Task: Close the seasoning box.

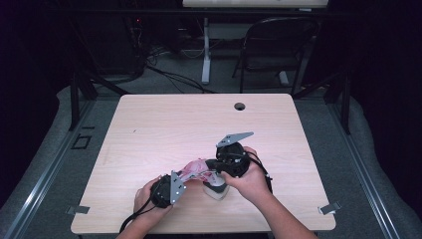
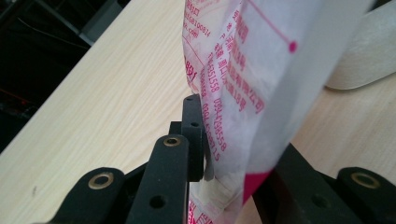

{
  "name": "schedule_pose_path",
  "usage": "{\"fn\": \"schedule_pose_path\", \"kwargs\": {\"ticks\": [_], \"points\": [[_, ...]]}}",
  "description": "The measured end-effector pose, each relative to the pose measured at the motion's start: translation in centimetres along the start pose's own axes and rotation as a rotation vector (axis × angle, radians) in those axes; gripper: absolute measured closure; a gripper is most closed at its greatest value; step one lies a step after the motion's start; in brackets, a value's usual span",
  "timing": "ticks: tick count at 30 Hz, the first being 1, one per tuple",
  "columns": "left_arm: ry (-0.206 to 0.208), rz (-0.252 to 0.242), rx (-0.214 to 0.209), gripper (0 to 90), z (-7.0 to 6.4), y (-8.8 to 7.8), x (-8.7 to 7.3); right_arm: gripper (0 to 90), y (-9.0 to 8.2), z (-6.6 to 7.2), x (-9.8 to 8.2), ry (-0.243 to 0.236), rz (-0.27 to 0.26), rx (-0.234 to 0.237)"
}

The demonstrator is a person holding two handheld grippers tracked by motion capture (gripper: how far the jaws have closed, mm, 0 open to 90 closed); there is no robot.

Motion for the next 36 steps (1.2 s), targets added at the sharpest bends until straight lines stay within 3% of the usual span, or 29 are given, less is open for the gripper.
{"fn": "schedule_pose_path", "kwargs": {"ticks": [9, 20, 27, 31, 36], "points": [[-0.090, -0.011, -0.054, 80.6, -0.3, 0.5, -0.6, 90.0, 0.5, 0.2, -0.1, 0.000, 0.004, -0.005], [-0.134, -0.006, -0.095, 81.6, -0.3, 0.8, -0.9, 90.0, 0.7, 0.1, -0.3, 0.013, 0.001, 0.001], [-0.157, -0.004, -0.112, 81.8, -0.1, 0.9, -1.2, 84.2, 0.4, 0.1, 0.0, 0.026, -0.028, 0.011], [-0.196, -0.002, -0.138, 81.9, -0.1, 1.0, -1.4, 78.1, 0.2, 0.1, 0.1, 0.036, -0.059, 0.013], [-0.261, -0.006, -0.169, 82.0, 0.3, 1.1, -1.7, 76.5, -0.7, 0.1, 0.4, 0.042, -0.108, 0.006]]}}
Point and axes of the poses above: each handheld gripper's, and its own axes: y roughly forward along the jaws, x roughly out of its top, z roughly to its left, the point moved 4 cm from there along y, roughly forward along the jaws
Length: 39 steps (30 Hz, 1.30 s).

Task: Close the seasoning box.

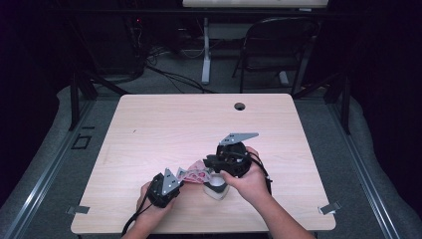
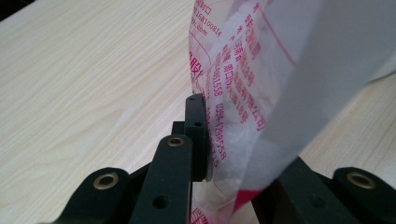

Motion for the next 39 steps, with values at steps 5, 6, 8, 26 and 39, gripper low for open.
{"fn": "schedule_pose_path", "kwargs": {"ticks": [5, 6, 8, 26, 39], "points": [[-0.075, -0.007, -0.033, 81.9, 0.4, 0.1, -0.2, 75.9, -0.9, -0.1, 0.2, 0.015, -0.058, -0.005], [-0.096, -0.012, -0.045, 81.9, 0.6, 0.1, -0.3, 75.7, -1.1, -0.1, 0.2, 0.019, -0.070, -0.007], [-0.131, -0.016, -0.059, 81.8, 0.8, 0.1, -0.4, 75.7, -1.5, -0.1, 0.2, 0.025, -0.094, -0.010], [-0.281, -0.058, -0.122, 80.1, 2.0, 0.3, -1.1, 74.9, -1.8, -0.5, -1.3, 0.056, -0.104, 0.000], [-0.298, -0.094, -0.149, 71.8, 2.3, -0.1, -1.1, 74.6, -1.3, -0.3, -1.8, 0.057, -0.090, 0.014]]}}
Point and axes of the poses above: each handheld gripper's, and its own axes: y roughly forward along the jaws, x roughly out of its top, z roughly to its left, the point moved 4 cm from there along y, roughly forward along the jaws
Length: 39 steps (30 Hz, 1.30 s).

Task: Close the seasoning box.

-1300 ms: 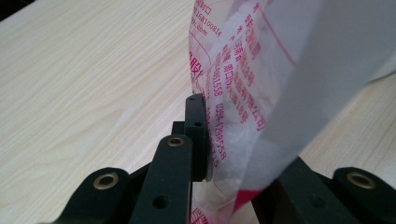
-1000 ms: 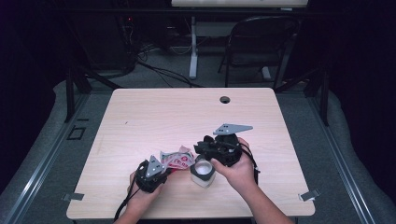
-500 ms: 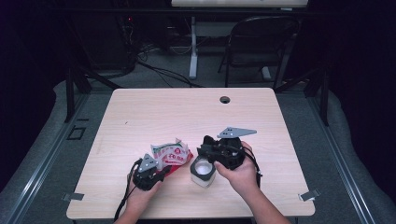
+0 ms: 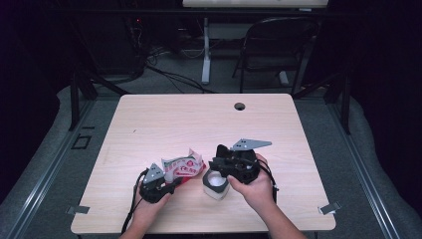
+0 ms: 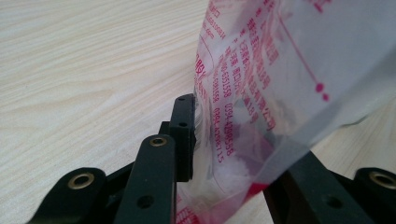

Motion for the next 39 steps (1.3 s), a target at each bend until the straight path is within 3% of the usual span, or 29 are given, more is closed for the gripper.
{"fn": "schedule_pose_path", "kwargs": {"ticks": [8, 15, 23, 28, 31, 39], "points": [[0.001, 0.005, -0.003, 73.1, 0.0, -0.1, 0.0, 73.1, 1.1, 1.0, -1.0, -0.030, 0.048, 0.036], [-0.005, 0.006, 0.000, 75.1, 0.0, -0.1, 0.0, 71.1, 1.2, 1.4, -1.3, -0.044, 0.049, 0.057], [0.004, 0.010, -0.003, 75.6, -0.2, -0.1, -0.1, 67.8, 1.9, 1.8, -1.2, -0.066, 0.061, 0.042], [0.018, 0.009, -0.004, 75.5, -0.3, -0.1, -0.1, 75.7, 2.5, 1.8, -0.9, -0.078, 0.073, 0.021], [0.028, 0.008, -0.009, 73.6, -0.4, -0.3, -0.1, 88.7, 2.7, 1.9, -0.7, -0.088, 0.083, 0.021], [0.054, -0.020, -0.014, 59.6, -0.3, -1.5, 0.4, 90.0, 2.8, 2.0, -0.2, -0.111, 0.107, 0.010]]}}
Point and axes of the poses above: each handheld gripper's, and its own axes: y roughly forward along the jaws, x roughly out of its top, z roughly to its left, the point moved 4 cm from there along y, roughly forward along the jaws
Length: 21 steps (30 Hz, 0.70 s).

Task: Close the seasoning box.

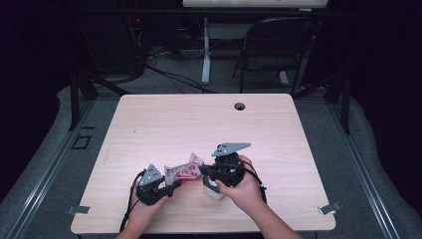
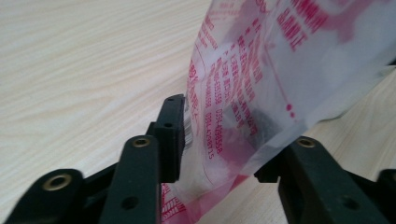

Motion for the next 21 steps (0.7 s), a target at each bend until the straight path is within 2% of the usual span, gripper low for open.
{"fn": "schedule_pose_path", "kwargs": {"ticks": [2, 5, 10, 14, 18, 21], "points": [[0.006, -0.010, -0.004, 57.8, -0.1, -0.4, 0.2, 90.0, 0.0, 0.1, 0.1, -0.003, -0.001, -0.002], [0.037, -0.022, -0.011, 55.2, -0.3, -1.0, 0.8, 90.0, 0.0, 0.2, 0.2, -0.010, 0.002, -0.002], [0.044, -0.037, -0.040, 54.2, -0.5, -1.7, 2.1, 90.0, 0.0, 0.3, 0.3, -0.014, 0.001, -0.003], [0.064, -0.035, -0.066, 54.3, -0.8, -1.9, 3.2, 90.0, 0.0, 0.2, 0.3, -0.013, 0.000, -0.003], [0.064, -0.042, -0.085, 54.0, -1.0, -2.0, 4.0, 90.0, 0.1, 0.2, 0.3, -0.013, -0.002, -0.001], [0.072, -0.042, -0.078, 54.0, -1.0, -1.9, 4.4, 90.0, 0.1, 0.2, 0.3, -0.012, -0.003, -0.001]]}}
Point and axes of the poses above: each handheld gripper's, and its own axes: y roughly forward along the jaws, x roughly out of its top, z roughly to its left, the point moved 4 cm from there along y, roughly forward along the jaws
